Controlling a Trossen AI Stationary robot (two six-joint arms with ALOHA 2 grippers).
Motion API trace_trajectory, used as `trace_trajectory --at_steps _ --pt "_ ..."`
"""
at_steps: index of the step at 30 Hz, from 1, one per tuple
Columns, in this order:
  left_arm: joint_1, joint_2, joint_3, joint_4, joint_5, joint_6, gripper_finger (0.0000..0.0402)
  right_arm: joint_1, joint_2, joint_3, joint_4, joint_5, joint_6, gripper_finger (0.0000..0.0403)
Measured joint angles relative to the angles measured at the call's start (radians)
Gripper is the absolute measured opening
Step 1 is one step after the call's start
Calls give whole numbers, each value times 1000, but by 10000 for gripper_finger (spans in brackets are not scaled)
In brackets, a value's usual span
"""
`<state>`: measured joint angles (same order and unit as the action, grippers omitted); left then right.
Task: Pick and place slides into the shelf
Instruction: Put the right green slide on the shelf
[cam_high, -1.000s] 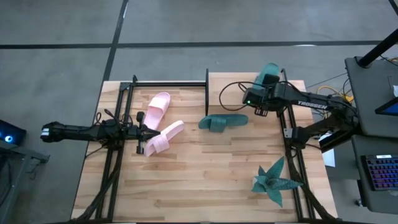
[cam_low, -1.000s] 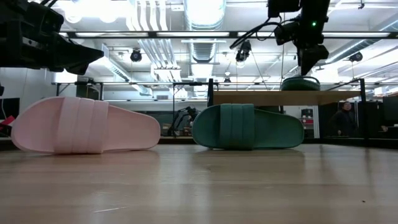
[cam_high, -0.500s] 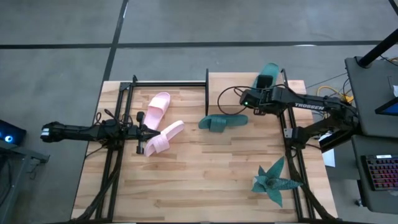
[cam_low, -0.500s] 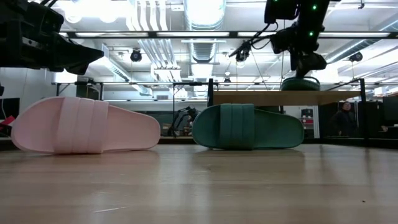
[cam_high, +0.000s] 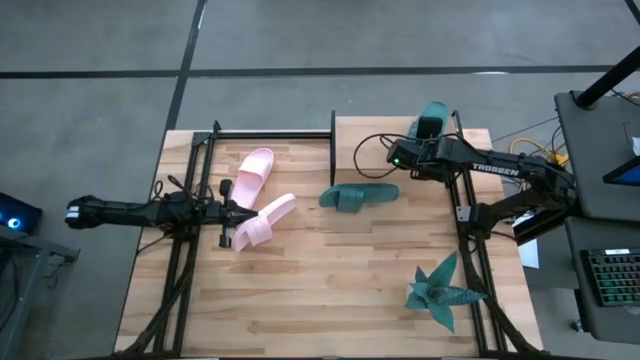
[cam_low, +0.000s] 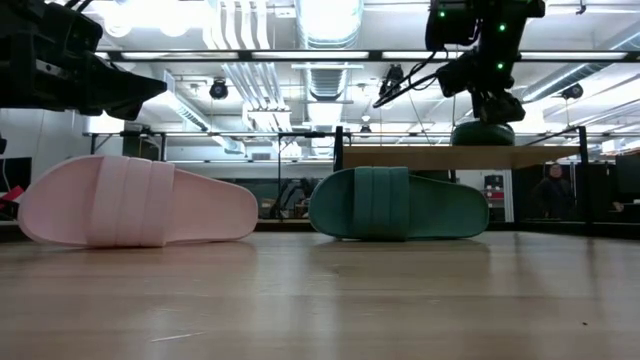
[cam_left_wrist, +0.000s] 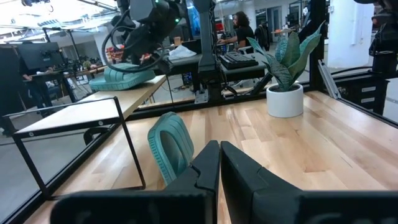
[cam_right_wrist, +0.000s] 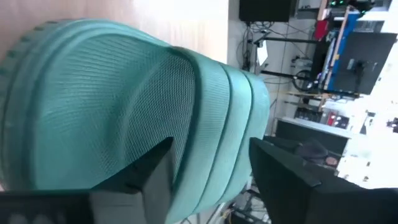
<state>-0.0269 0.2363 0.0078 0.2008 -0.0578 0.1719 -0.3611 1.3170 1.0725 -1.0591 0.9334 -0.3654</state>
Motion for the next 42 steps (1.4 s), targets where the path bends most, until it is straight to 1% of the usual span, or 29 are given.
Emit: trace_trajectory --at_steps 5,9,12,15,19,23,28,31,35,37,42 --pt "0 0 0 0 0 0 0 0 0 0 1 -1 -12 125" --pt "0 0 0 0 0 0 0 0 0 0 -6 -40 -18 73" --pt "1 0 0 0 0 0 0 0 -1 0 -23 -39 -38 40" --pt "1 0 0 0 0 0 0 -1 -10 0 -50 -39 -72 17" --pt "1 0 0 0 0 0 0 -2 -49 3 -90 -43 -88 13" --pt "0 0 0 0 0 0 0 -2 -115 9 -135 -64 -107 13" --pt "0 0 0 0 0 0 0 -2 -213 11 -147 -197 -175 13" --pt "0 0 0 0 0 0 0 -2 -257 11 -168 -208 -182 13" --pt "0 0 0 0 0 0 0 -2 -292 10 -236 -212 -174 13" --pt "0 0 0 0 0 0 0 -2 -299 9 -269 -232 -169 13" --pt "0 0 0 0 0 0 0 -9 -298 -20 -270 -285 -158 13"
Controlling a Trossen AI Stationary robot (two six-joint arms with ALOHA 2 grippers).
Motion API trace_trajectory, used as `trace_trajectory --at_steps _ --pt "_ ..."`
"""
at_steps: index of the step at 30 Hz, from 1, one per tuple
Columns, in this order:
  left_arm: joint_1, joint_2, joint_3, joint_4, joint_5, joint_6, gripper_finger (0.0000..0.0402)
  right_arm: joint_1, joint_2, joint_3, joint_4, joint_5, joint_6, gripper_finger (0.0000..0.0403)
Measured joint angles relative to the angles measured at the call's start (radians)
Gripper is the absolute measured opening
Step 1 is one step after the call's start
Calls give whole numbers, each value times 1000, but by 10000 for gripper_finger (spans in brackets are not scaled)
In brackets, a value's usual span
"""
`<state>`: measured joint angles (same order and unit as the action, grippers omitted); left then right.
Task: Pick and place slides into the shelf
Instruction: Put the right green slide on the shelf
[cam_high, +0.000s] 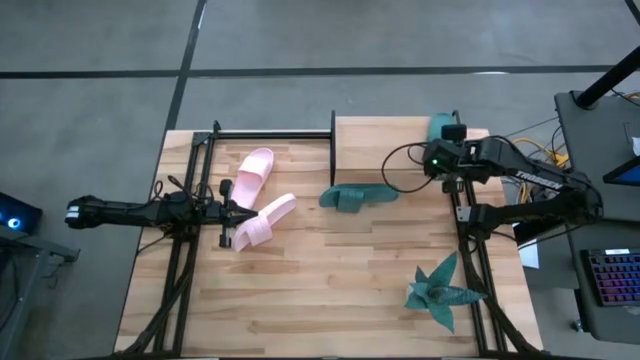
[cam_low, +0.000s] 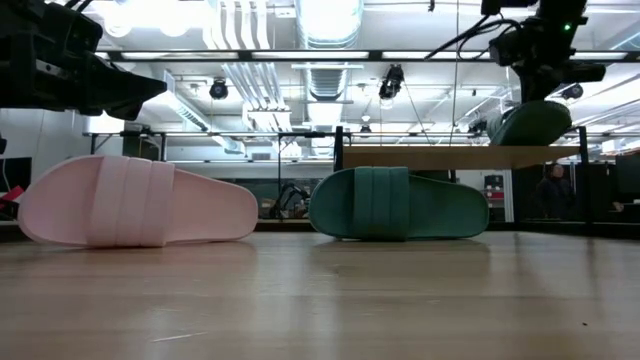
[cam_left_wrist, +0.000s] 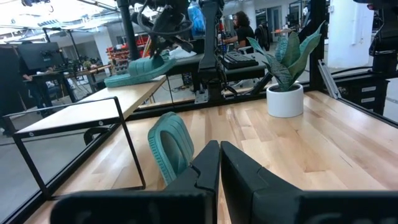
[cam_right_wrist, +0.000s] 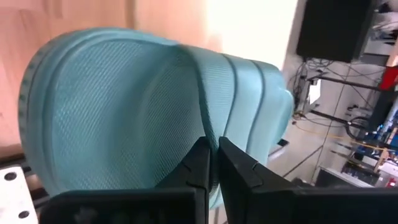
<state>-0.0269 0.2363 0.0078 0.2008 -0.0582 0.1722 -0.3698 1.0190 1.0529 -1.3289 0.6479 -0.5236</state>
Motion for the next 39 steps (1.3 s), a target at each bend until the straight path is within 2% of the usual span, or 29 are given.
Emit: trace_trajectory --at_steps 8,18,22,32,39 --pt "0 0 0 0 0 0 0 -19 16 -68 1 -1 -1 13" --pt "0 0 0 0 0 0 0 -39 6 -54 -16 3 26 17" --pt "0 0 0 0 0 0 0 -40 4 -49 -47 7 27 49" --pt "0 0 0 0 0 0 0 -40 3 -47 -67 50 79 165" --pt "0 0 0 0 0 0 0 -39 3 -47 -108 96 104 188"
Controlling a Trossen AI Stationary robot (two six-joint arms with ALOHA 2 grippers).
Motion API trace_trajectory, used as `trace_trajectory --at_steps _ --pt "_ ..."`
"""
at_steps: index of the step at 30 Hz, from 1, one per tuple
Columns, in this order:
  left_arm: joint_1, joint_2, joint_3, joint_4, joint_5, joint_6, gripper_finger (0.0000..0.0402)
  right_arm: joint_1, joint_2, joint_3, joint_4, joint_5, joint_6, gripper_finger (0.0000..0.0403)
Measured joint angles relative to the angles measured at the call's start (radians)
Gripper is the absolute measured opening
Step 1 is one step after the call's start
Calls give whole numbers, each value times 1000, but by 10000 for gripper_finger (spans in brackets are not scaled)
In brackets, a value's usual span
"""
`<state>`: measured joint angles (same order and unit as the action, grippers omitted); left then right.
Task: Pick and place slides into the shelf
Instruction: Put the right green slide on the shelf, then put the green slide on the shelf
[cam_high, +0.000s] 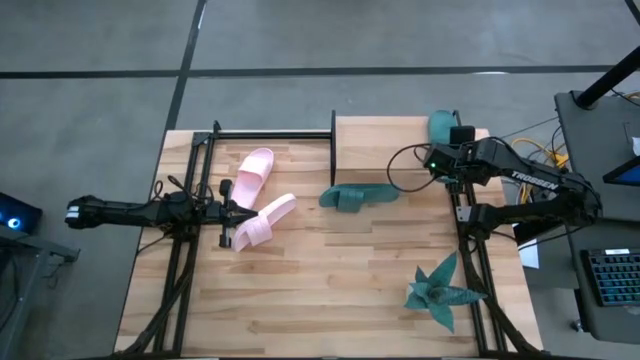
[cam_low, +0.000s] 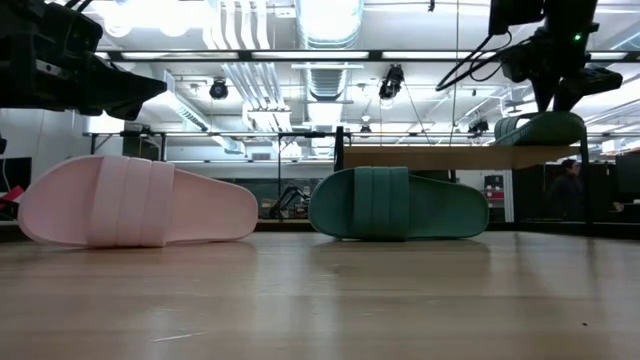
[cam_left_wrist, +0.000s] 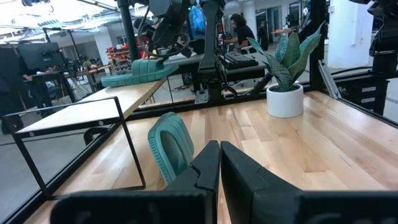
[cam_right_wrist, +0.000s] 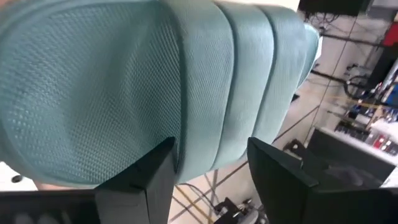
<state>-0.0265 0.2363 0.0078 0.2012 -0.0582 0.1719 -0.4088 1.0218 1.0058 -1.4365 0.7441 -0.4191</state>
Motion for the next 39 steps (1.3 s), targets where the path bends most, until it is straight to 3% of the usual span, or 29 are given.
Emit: trace_trajectory --at_steps 9,19,23,28,34,39 --pt "0 0 0 0 0 0 0 0 0 12 -93 0 97 177" --pt "0 0 0 0 0 0 0 0 -16 180 -135 -18 222 173" --pt "0 2 0 0 0 -1 0 0 -24 236 -116 -150 273 171" --pt "0 2 0 0 0 -1 0 17 -48 273 11 -468 315 169" --pt "0 2 0 37 -3 36 0 106 -102 226 205 -486 295 155" --pt "0 2 0 107 -3 48 0 208 -135 109 437 -486 305 144"
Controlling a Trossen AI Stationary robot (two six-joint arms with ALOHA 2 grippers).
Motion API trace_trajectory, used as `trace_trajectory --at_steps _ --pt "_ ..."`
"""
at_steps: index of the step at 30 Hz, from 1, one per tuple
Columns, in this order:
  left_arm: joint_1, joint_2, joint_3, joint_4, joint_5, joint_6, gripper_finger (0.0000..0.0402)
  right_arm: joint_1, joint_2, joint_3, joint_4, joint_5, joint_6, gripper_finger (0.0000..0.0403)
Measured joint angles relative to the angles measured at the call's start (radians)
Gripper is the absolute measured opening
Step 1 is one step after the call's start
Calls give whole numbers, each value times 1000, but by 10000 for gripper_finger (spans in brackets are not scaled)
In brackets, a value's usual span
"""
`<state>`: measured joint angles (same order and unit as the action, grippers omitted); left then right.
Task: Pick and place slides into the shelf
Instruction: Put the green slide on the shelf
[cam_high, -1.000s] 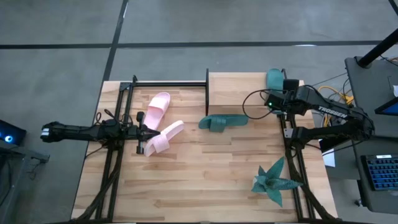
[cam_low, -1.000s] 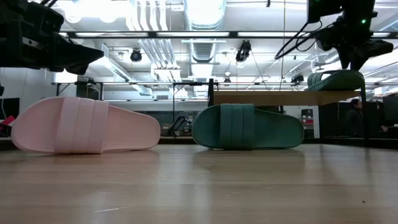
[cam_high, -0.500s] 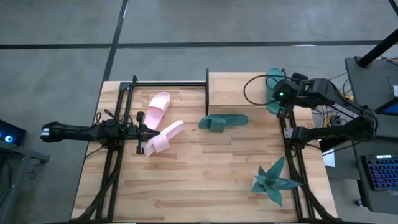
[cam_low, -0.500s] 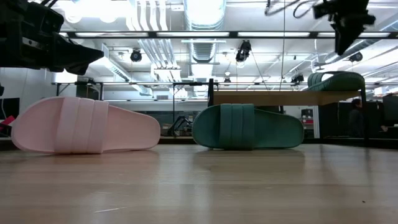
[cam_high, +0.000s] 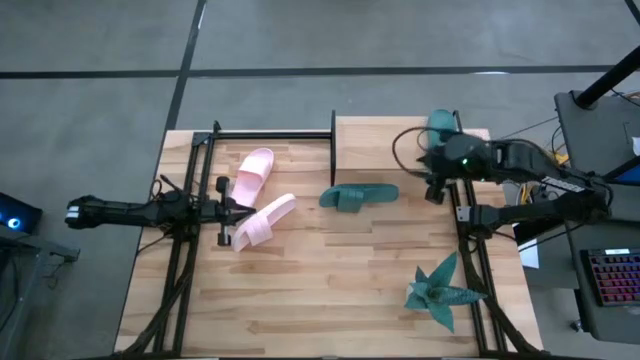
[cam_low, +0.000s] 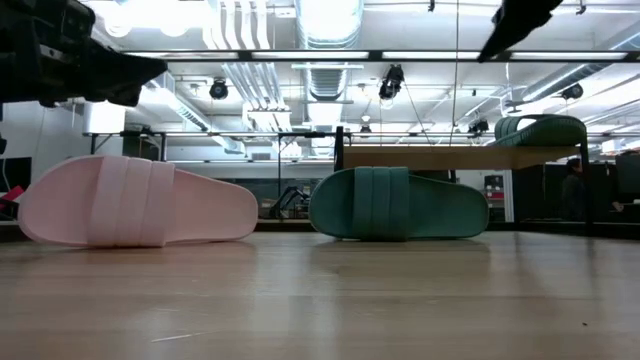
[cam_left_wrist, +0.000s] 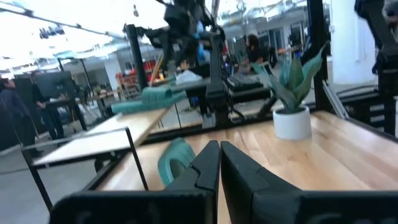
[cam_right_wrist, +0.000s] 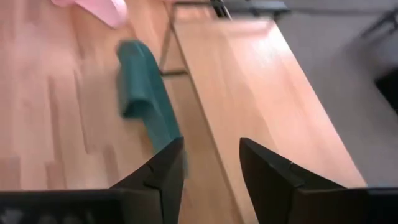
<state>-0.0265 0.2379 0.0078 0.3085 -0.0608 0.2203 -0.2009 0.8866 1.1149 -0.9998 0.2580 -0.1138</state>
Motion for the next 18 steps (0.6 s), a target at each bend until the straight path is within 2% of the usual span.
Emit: trace_trajectory --at_steps 3,6,10,12,15,18 --pt "0 11 0 8 0 -4 0 47 -2 -80 135 8 14 138" --pt "0 47 0 40 0 -14 0 76 -1 -155 233 89 24 133" --pt "0 132 0 218 0 -104 0 92 -2 -245 359 215 2 128" --pt "0 187 0 300 0 -110 1 92 -2 -272 425 227 1 126" --pt "0 292 20 334 -1 -137 20 92 -2 -294 502 233 0 123" --pt "0 411 74 351 -4 -162 61 92 -3 -294 532 233 -7 123"
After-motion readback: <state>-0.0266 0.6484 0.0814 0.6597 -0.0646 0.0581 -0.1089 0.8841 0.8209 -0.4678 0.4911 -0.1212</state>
